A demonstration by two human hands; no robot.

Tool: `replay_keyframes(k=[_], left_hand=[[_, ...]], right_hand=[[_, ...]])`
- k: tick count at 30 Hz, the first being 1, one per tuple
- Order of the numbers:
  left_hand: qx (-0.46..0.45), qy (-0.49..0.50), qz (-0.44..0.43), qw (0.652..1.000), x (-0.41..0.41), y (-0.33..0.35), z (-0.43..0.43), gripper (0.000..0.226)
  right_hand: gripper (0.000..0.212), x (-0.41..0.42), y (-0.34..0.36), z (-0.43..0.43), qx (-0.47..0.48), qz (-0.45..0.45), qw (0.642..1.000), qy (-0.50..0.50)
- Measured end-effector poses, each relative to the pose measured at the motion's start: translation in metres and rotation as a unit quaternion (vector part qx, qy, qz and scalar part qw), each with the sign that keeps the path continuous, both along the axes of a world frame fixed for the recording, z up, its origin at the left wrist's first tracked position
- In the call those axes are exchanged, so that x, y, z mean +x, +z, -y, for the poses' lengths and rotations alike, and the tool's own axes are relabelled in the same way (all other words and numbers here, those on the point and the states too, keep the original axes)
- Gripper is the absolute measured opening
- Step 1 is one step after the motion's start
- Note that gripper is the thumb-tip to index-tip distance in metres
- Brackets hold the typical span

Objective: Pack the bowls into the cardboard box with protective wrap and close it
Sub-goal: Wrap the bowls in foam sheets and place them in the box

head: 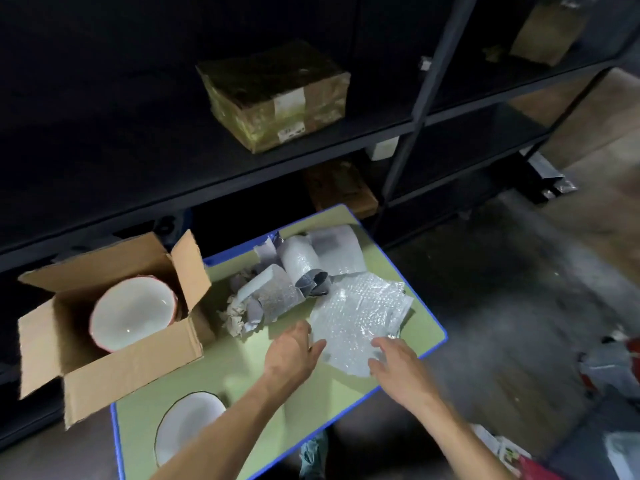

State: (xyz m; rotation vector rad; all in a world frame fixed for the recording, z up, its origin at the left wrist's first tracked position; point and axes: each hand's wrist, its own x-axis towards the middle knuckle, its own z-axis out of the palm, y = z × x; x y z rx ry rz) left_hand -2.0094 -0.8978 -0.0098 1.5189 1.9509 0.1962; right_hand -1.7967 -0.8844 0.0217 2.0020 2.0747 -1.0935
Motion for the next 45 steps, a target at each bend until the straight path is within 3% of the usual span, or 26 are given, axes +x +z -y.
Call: replay_keyframes(k=[3, 10, 15, 23, 29, 33, 36, 40, 45], left_hand=[[-0.003, 0.033, 0.023, 0.999, 0.011, -0.002, -0.006, 0.027], [0.007, 0.076, 0.073, 0.994, 0.014, 0.004, -0.003, 0.041], [0.021, 0.093, 0.074, 0.993, 0.0, 0.014, 0.005, 0.008], [0.046, 0.23, 0.248, 0.94, -0.022, 0.033, 0.025, 0.019], [0.042, 0.238, 0.296, 0.924, -0.028, 0.043, 0.041, 0.025], [0.025, 0.209, 0.222, 0.952, -0.037, 0.044, 0.058, 0.017], [0.046, 0.228, 0.153, 0.96, -0.048, 0.042, 0.076, 0.015], [0.079, 0.263, 0.091, 0.957, -0.068, 0.039, 0.103, 0.021], [0.072, 0.274, -0.053, 0.958, -0.098, 0.02, 0.133, 0.032]], right_hand=[[0.042, 0.007, -0.001, -0.001, -0.005, -0.006, 1.0, -0.003], [0.039, 0.01, -0.004, -0.006, 0.005, -0.029, 0.999, -0.023], [0.041, 0.005, -0.003, -0.011, 0.007, -0.026, 1.0, -0.013], [0.055, -0.012, 0.004, -0.024, -0.034, -0.081, 0.993, -0.08], [0.028, -0.038, 0.025, -0.027, -0.037, -0.166, 0.983, -0.074], [0.014, -0.054, 0.037, -0.025, -0.031, -0.219, 0.973, -0.061], [0.003, -0.066, 0.037, -0.025, -0.039, -0.21, 0.977, -0.014], [0.009, -0.084, 0.031, -0.02, -0.064, -0.177, 0.981, 0.048], [0.005, -0.109, 0.018, -0.013, -0.086, -0.139, 0.98, 0.113]])
